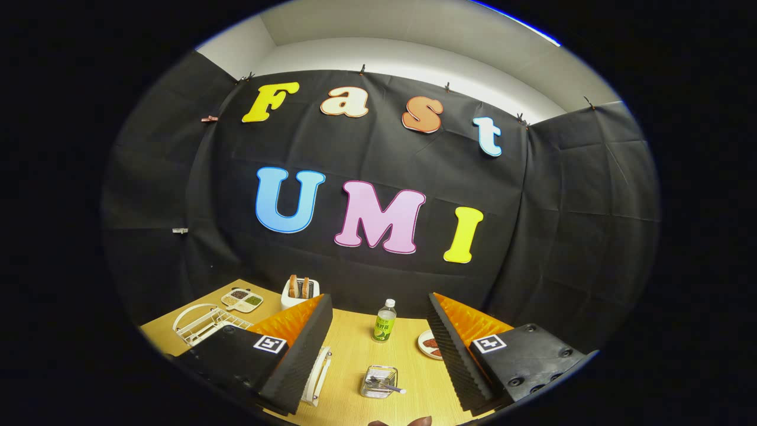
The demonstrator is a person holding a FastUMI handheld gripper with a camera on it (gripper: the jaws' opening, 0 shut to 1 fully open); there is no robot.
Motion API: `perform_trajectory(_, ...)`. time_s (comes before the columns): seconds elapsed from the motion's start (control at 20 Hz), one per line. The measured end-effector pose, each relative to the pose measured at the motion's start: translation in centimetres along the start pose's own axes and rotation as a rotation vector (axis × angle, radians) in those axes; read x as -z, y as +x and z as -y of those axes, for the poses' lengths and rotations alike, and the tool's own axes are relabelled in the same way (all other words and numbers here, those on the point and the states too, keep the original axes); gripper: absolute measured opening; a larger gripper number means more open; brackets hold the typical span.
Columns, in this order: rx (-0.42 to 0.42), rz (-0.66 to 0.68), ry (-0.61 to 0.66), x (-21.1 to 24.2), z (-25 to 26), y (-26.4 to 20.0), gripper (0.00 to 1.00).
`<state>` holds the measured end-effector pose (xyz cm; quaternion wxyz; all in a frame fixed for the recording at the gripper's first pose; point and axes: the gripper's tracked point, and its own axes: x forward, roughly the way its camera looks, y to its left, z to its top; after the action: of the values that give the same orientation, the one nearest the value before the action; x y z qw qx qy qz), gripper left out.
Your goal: Take the plate from the dish rack, then take the spoon from the basket and place it into the plate.
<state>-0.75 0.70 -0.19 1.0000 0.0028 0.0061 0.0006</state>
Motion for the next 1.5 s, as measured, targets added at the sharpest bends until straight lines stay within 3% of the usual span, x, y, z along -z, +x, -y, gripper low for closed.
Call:
perform_trajectory(0.45, -0.032, -0.026, 0.017, 0.4, -1.7, 0.3, 0.98)
perform_trajectory(0.95, -0.259, -0.318, 0.02, 6.9, -12.6, 4.8, 0.98)
perform_trajectory(1.5, -0.209, -0.704, 0.047, 18.7, -20.8, 10.4, 0.98)
